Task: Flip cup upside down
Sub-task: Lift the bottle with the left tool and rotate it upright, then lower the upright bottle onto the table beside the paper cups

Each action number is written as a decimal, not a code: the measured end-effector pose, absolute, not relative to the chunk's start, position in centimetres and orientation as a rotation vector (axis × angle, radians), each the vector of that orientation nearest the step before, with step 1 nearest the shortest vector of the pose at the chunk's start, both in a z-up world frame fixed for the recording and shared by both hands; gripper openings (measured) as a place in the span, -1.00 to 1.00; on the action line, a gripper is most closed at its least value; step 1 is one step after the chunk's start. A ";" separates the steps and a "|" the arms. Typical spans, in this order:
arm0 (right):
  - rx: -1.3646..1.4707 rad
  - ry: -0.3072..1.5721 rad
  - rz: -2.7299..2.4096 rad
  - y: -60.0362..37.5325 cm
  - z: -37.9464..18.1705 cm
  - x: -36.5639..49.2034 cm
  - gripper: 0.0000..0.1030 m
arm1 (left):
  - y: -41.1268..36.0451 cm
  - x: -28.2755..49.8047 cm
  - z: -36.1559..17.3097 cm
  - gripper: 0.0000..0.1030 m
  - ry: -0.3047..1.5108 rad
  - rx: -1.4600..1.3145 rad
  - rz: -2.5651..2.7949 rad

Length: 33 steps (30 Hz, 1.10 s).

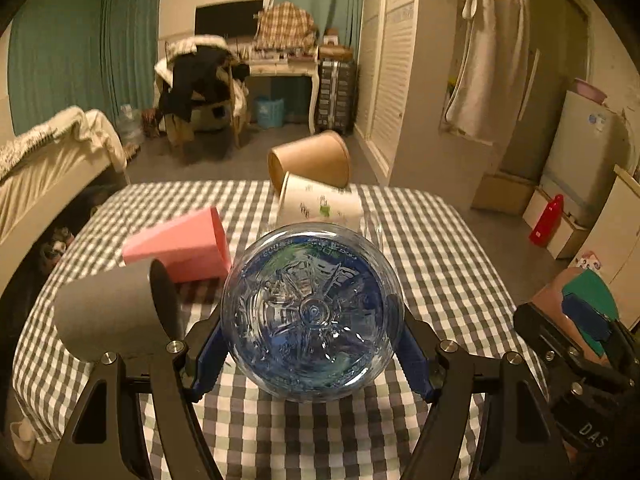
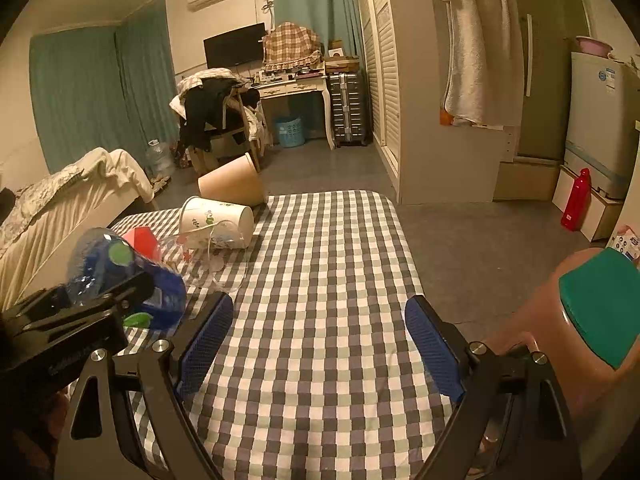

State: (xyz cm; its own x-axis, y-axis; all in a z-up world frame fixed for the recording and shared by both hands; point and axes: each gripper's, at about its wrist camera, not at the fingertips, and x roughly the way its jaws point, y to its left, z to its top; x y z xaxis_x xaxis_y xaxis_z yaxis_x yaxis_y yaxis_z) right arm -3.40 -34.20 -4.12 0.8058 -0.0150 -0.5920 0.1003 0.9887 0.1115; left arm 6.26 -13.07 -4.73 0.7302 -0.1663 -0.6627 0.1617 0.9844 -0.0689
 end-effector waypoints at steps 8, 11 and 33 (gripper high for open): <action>0.155 0.639 -0.086 -34.7 -4.2 -3.2 0.71 | -13.7 4.6 -4.3 0.46 0.736 0.039 -0.240; 0.140 0.642 -0.093 -34.4 -4.2 -3.1 0.71 | -13.7 5.5 -5.2 0.45 0.756 0.034 -0.217; 0.105 0.643 -0.101 -34.3 -4.2 -2.9 0.71 | -13.5 5.8 -6.8 0.63 0.659 0.105 -0.184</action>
State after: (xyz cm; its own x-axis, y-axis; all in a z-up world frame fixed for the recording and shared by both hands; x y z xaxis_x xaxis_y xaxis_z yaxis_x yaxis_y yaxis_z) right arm -2.94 -34.29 -4.24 0.7959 -0.0612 -0.6023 0.1264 0.9897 0.0665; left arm 5.84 -13.49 -6.84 0.7750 -0.1365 -0.6171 0.2032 0.9784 0.0388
